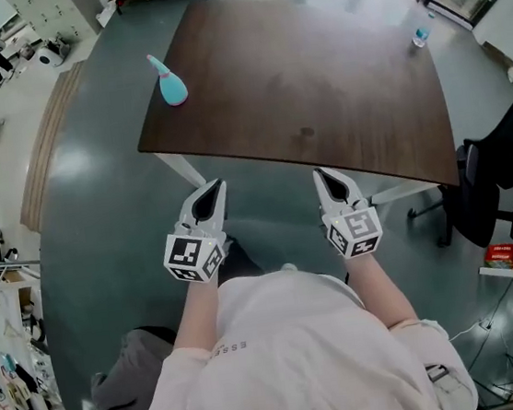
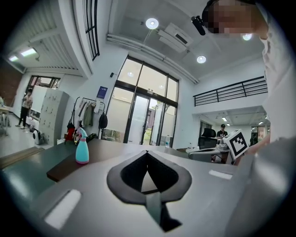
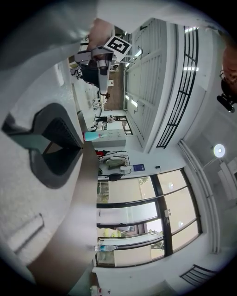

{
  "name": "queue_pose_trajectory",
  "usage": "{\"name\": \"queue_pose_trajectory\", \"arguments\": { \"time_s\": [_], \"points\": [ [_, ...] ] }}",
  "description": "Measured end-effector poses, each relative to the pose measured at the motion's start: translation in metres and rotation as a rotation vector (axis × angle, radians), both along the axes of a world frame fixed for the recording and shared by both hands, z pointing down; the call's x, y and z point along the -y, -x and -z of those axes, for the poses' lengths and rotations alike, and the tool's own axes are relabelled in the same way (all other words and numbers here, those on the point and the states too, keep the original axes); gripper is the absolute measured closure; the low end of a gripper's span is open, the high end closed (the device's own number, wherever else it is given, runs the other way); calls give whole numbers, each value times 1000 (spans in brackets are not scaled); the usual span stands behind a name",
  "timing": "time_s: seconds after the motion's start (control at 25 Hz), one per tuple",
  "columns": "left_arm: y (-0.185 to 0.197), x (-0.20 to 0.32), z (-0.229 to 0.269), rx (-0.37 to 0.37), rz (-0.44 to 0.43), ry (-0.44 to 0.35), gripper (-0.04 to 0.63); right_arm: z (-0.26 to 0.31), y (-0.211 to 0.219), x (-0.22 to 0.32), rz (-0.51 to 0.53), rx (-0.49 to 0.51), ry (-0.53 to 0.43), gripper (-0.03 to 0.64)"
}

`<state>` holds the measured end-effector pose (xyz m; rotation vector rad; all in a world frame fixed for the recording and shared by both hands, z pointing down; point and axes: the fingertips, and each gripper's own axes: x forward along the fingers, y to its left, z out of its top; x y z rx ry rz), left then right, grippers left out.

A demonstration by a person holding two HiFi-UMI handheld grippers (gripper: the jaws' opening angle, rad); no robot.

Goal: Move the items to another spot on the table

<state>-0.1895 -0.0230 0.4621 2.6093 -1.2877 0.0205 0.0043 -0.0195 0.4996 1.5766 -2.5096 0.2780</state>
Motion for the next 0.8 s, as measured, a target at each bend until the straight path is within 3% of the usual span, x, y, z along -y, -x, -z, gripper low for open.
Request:
{"name": "queue_pose_trajectory", "arguments": {
  "time_s": [0.44,0.8],
  "points": [
    [121,140,9,-23,23,2,588,7,119,133,33,-11,13,626],
    [203,239,18,-12,31,-9,588,31,231,247,164,9,-45,625]
  ]
}}
